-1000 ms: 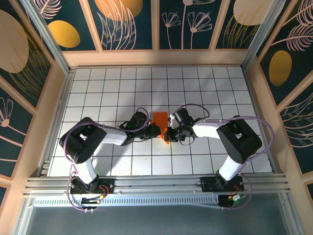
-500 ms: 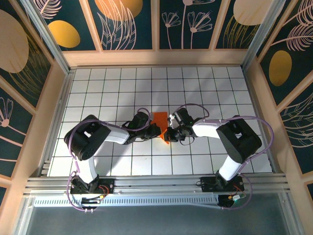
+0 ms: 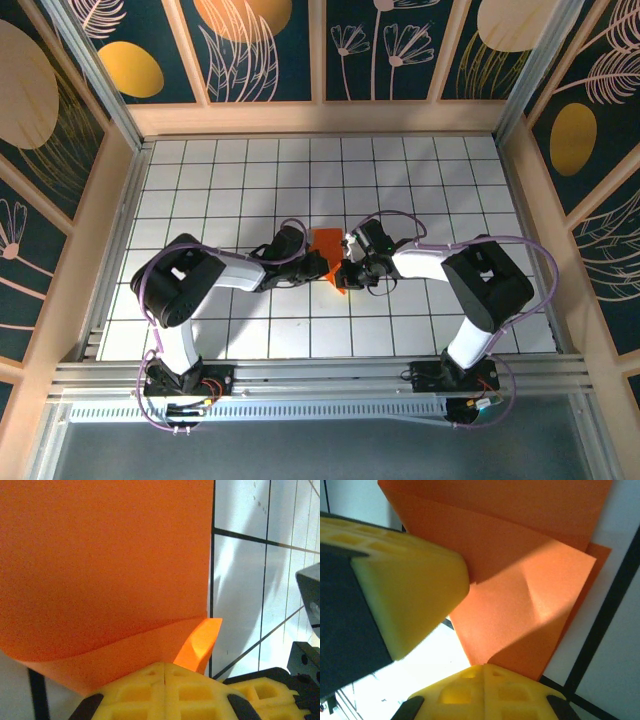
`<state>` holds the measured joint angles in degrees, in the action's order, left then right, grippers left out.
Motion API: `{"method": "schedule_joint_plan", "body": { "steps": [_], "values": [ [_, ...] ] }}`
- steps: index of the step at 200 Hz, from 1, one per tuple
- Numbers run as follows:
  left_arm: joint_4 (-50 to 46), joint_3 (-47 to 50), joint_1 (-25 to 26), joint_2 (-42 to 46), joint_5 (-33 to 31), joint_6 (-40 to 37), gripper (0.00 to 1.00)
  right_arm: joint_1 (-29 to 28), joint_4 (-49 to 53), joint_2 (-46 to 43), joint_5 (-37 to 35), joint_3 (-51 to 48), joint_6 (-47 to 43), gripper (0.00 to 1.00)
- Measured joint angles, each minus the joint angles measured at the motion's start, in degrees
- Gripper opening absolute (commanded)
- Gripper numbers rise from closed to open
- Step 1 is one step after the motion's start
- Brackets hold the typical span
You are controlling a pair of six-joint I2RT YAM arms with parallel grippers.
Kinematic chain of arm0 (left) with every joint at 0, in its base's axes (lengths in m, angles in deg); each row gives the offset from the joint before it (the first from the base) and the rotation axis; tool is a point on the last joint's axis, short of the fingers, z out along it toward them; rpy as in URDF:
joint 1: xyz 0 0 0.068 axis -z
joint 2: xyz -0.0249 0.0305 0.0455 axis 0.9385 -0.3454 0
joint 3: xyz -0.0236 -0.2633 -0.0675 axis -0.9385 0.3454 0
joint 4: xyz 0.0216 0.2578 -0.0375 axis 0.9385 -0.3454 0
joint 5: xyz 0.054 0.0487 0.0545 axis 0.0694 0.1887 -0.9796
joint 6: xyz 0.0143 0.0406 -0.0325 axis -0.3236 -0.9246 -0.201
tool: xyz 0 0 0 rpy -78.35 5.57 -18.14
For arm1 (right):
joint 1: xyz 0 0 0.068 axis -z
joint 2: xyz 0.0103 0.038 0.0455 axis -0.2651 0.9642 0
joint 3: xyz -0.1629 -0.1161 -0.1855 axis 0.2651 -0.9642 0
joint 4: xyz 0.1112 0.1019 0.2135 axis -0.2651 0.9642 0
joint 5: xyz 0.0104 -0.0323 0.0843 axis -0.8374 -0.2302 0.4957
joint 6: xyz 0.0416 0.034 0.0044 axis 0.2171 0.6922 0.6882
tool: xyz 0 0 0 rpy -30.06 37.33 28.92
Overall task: Fold a paper plane with a square sheet of paper (fold left side to right side)
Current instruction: Third fold the triangle at the center of the table.
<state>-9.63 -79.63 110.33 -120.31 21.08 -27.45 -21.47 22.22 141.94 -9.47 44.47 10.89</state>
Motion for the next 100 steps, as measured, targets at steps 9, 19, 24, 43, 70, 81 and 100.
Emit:
{"method": "schedule_joint_plan", "body": {
  "steps": [9,19,24,43,70,81,100],
  "values": [
    [0.0,-0.1,-0.9,-0.1,0.3,0.0,0.02,0.0,0.0,0.0,0.0,0.0,-0.1,0.00],
    [0.0,-0.1,-2.1,-0.2,0.6,-0.1,0.03,0.0,0.0,0.0,0.0,0.1,-0.2,0.00],
    [0.0,-0.1,-2.6,-0.2,0.7,-0.1,0.03,0.0,0.1,0.0,0.0,0.1,-0.2,0.00],
    [-0.1,-0.1,-4.9,-0.2,0.9,-0.9,0.03,0.0,0.2,0.0,0.0,0.1,-0.2,0.00],
    [-0.1,-0.1,-7.8,-0.2,1.0,-2.2,0.03,0.0,0.2,0.0,0.0,0.1,-0.2,0.00],
    [-0.1,-0.1,-8.9,-0.2,0.9,-2.6,0.02,0.0,0.2,0.0,0.0,0.1,-0.2,0.00],
    [-0.4,0.0,-10.3,0.3,0.2,-3.6,0.02,0.0,0.2,0.0,0.0,0.2,-0.2,0.00]
  ]
}}
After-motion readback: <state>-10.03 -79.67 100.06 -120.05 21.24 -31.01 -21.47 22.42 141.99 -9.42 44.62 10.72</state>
